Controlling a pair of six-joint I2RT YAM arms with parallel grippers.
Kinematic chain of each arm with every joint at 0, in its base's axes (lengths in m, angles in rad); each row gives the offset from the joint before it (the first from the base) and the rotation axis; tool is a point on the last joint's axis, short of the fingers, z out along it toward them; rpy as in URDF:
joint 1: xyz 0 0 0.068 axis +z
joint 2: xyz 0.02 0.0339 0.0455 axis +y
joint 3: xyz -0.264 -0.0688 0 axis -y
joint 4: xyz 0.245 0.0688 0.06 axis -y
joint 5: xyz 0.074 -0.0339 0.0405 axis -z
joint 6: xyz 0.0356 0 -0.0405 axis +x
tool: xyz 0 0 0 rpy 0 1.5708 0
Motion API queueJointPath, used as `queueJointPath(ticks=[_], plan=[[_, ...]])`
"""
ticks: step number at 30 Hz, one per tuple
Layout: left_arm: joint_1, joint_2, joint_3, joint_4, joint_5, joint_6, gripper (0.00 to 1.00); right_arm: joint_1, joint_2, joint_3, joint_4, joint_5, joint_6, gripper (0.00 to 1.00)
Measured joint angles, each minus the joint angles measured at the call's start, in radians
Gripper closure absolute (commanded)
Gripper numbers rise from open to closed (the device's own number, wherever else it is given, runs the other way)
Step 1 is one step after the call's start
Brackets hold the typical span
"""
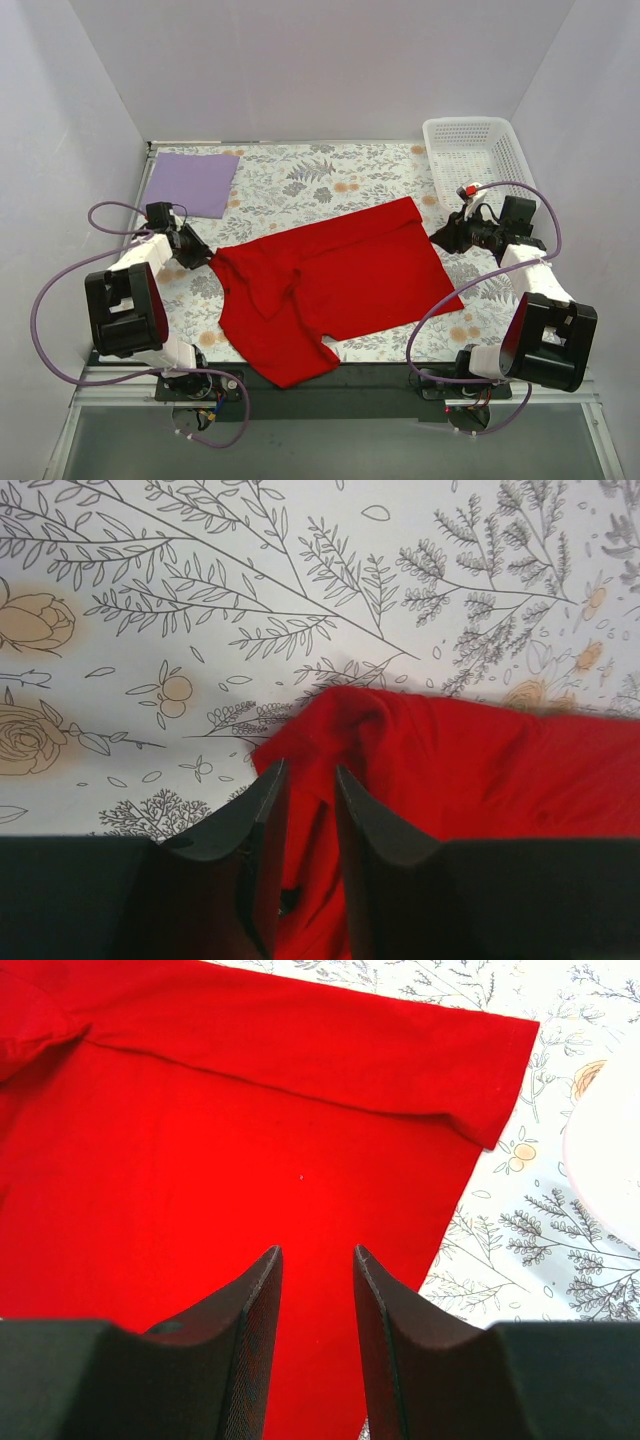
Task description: Fold and stack the t-shirts
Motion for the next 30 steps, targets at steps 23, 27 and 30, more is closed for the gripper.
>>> queueJointPath(ticks=[23, 27, 30], plan=[[0.004, 0.131, 0.071, -0.037, -0.038, 0.056, 0.95, -0.002, 0.0, 0.0, -0.014, -0.01, -0.009, 0.58], [0.003, 0.133, 0.08, -0.036, -0.07, 0.045, 0.96, -0.006, 0.003, 0.0, -0.014, -0.011, -0.015, 0.58], [0.004, 0.138, 0.09, -0.037, -0.096, 0.043, 0.96, -0.007, 0.016, 0.0, -0.016, -0.011, -0.018, 0.58]])
